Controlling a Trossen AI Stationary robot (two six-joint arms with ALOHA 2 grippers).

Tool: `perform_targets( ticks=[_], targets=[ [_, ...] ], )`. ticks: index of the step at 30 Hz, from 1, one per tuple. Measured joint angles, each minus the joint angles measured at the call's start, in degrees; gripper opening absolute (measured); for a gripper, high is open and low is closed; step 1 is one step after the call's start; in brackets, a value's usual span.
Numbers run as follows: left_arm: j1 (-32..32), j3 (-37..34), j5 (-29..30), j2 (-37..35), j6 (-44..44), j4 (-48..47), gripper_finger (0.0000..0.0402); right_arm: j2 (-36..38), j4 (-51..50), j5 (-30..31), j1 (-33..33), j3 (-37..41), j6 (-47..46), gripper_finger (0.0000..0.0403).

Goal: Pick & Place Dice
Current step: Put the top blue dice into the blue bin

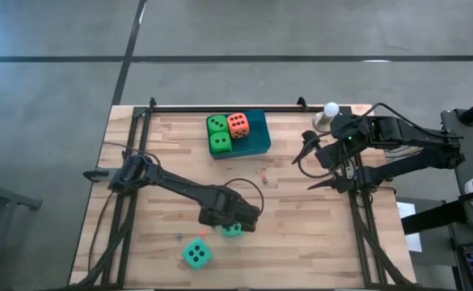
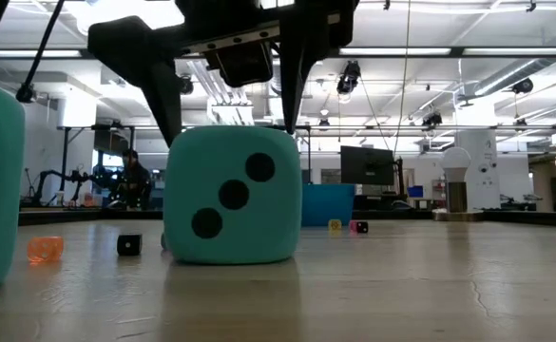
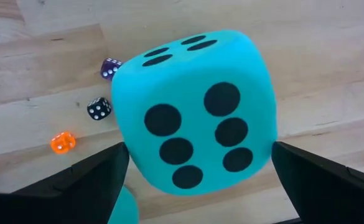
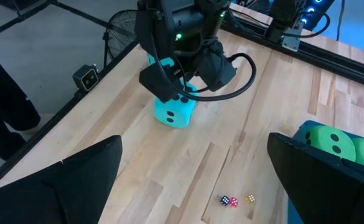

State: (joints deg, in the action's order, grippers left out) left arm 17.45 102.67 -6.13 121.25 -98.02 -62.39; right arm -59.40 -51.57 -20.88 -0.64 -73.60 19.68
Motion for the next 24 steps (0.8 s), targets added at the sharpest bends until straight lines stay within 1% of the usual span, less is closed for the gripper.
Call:
perform_targets(
  ticks=[3,7,14,18,22,24],
  targets=[
    [0.0,0.4,0.0,0.0,-0.5,-0.1,0.0397,0.0,0.0,0.0,0.0,0.0,-0.1,0.0400],
    [-0.2,1.4,0.1,-0.1,-4.2,-0.1,0.0399,0.0,0.0,0.0,0.0,0.0,-0.1,0.0400],
    [-0.6,1.6,-0.1,-0.3,-4.8,-0.1,0.0395,0.0,0.0,0.0,0.0,0.0,0.0,0.0400],
    [-0.6,1.6,-3.9,-0.4,-7.1,0.0,0.0396,0.0,0.0,0.0,0.0,0.0,0.0,0.0400],
    [-0.6,2.9,-4.2,-0.4,-8.7,-0.8,0.0396,0.0,0.0,0.0,0.0,0.0,0.0,0.0400],
    [-0.6,4.2,-4.1,-0.4,-9.2,-2.8,0.0394,0.0,0.0,0.0,0.0,0.0,-0.1,0.0400]
  ],
)
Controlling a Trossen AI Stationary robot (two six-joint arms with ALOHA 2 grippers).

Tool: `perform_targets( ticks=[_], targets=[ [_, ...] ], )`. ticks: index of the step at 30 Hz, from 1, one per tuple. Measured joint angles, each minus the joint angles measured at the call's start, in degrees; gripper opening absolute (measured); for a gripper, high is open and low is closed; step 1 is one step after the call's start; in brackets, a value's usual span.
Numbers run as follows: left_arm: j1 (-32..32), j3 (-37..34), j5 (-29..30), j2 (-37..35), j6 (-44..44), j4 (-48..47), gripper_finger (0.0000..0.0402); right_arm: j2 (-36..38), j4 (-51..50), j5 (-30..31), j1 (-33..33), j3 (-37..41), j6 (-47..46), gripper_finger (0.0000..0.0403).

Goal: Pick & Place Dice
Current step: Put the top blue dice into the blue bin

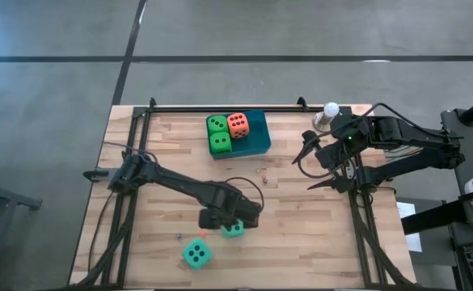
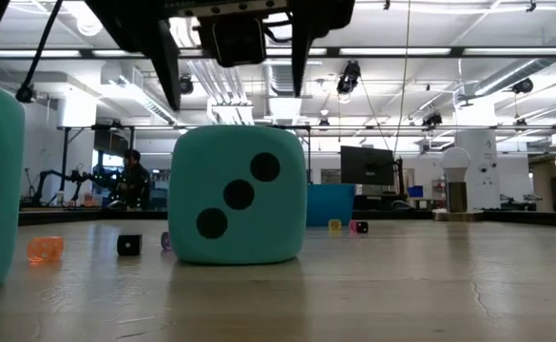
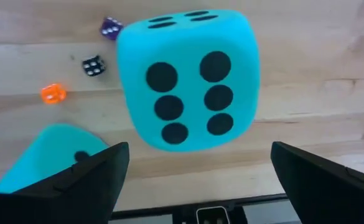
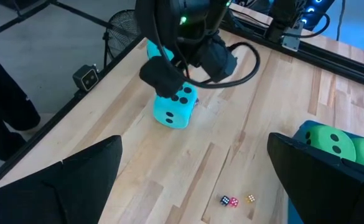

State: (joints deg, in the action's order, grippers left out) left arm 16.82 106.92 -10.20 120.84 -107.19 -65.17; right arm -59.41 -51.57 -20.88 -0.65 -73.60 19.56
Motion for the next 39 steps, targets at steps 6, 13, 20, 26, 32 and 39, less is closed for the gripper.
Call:
perform_targets(
  ticks=[6,13,20,26,32,39],
  targets=[
    [0.2,4.4,0.5,0.0,-1.8,-5.0,0.0387,0.0,0.0,0.0,0.0,0.0,0.1,0.0400],
    [0.3,4.5,1.9,1.0,-3.0,-4.5,0.0381,0.0,0.0,0.0,0.0,0.0,0.0,0.0400],
    [0.2,4.1,3.4,2.5,-2.6,-5.0,0.0385,0.0,0.0,0.0,0.0,0.0,0.1,0.0400],
    [-0.1,3.7,5.7,2.8,-1.3,-4.8,0.0381,0.0,0.0,0.0,0.0,0.0,0.0,0.0400],
    [-0.3,2.1,6.4,2.8,-1.0,-3.1,0.0380,0.0,0.0,0.0,0.0,0.0,0.1,0.0400],
    [-0.3,-0.1,6.2,2.8,-0.6,-1.8,0.0383,0.0,0.0,0.0,0.0,0.0,0.0,0.0400]
  ],
)
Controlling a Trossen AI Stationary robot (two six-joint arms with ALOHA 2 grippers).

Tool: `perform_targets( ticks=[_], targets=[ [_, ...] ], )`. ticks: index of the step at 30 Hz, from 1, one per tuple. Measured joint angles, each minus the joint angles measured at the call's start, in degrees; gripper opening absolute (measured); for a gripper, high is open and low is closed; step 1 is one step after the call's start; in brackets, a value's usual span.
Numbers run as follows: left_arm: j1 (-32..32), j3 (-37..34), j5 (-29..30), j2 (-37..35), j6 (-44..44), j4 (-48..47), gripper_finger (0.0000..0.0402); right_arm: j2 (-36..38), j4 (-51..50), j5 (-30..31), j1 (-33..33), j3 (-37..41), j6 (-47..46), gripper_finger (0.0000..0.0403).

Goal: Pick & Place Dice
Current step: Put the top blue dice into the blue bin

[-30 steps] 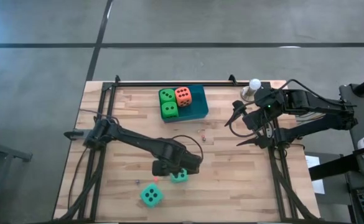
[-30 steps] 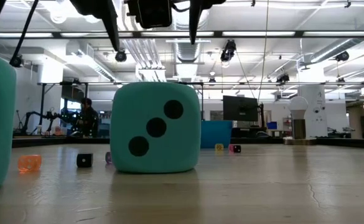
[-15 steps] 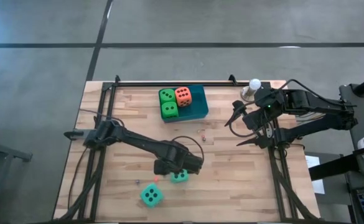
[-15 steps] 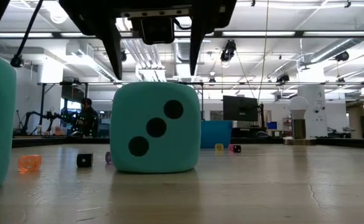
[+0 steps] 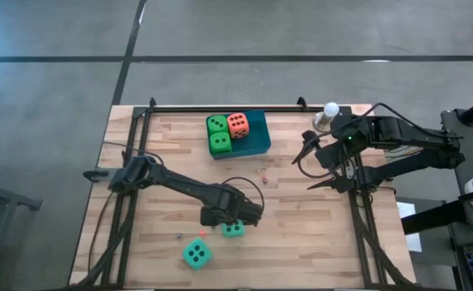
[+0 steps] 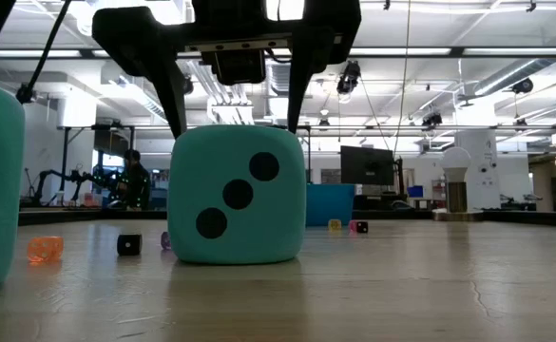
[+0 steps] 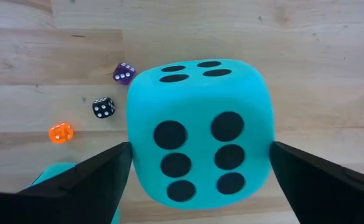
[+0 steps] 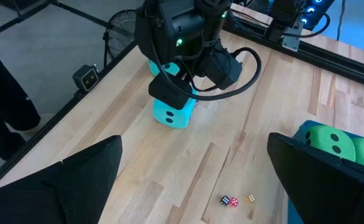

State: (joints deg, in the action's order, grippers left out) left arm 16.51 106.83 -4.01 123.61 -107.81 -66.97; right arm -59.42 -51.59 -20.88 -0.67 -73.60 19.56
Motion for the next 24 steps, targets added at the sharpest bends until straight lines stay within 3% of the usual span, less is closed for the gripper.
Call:
perform_targets(
  ticks=[12,24],
  targets=[
    [-0.1,-0.2,0.0,-0.1,0.0,-8.2,0.0386,0.0,0.0,0.0,0.0,0.0,0.1,0.0400],
    [-0.1,3.1,0.0,-0.8,-1.7,-10.3,0.0390,0.0,0.0,0.0,0.0,0.0,0.1,0.0400]
  ],
)
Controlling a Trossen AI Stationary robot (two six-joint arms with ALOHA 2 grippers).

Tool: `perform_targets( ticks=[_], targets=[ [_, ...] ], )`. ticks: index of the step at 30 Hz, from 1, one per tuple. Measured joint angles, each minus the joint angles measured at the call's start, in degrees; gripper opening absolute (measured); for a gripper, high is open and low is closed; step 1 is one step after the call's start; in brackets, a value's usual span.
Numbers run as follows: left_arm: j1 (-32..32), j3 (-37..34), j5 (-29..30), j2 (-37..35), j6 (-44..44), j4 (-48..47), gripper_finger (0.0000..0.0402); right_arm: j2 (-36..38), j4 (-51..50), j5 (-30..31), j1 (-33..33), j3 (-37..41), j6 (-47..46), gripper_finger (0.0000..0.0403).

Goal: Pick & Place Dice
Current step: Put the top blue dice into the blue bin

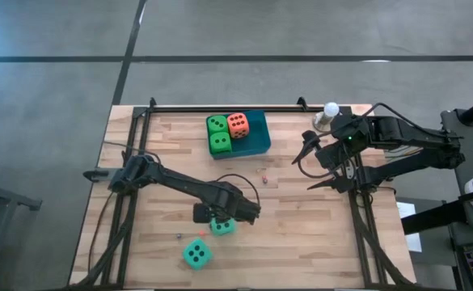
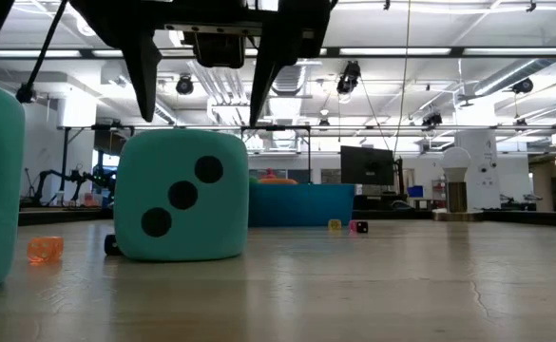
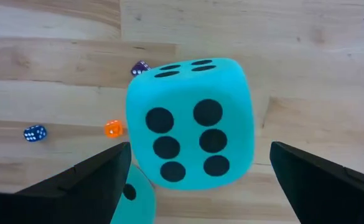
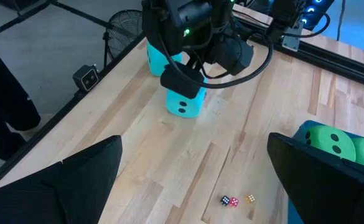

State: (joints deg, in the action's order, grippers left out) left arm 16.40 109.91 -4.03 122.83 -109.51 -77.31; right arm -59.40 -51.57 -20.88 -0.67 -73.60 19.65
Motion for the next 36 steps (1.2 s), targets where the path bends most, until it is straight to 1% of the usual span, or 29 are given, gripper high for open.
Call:
perform_targets(
  ticks=[12,19,24,36],
  targets=[
    [0.0,-3.0,0.5,0.3,-0.1,2.6,0.0395,0.0,0.0,0.0,0.0,0.0,-0.1,0.0400],
    [0.1,-3.2,-0.1,0.3,-0.5,2.8,0.0399,0.0,0.0,0.0,0.0,0.0,0.0,0.0400],
    [0.1,-3.2,-2.1,0.3,-1.6,2.7,0.0398,0.0,0.0,0.0,0.0,0.0,0.0,0.0400],
    [0.2,-3.5,-1.9,0.3,-1.9,2.4,0.0399,0.0,0.0,0.0,0.0,0.0,0.0,0.0400]
  ],
)
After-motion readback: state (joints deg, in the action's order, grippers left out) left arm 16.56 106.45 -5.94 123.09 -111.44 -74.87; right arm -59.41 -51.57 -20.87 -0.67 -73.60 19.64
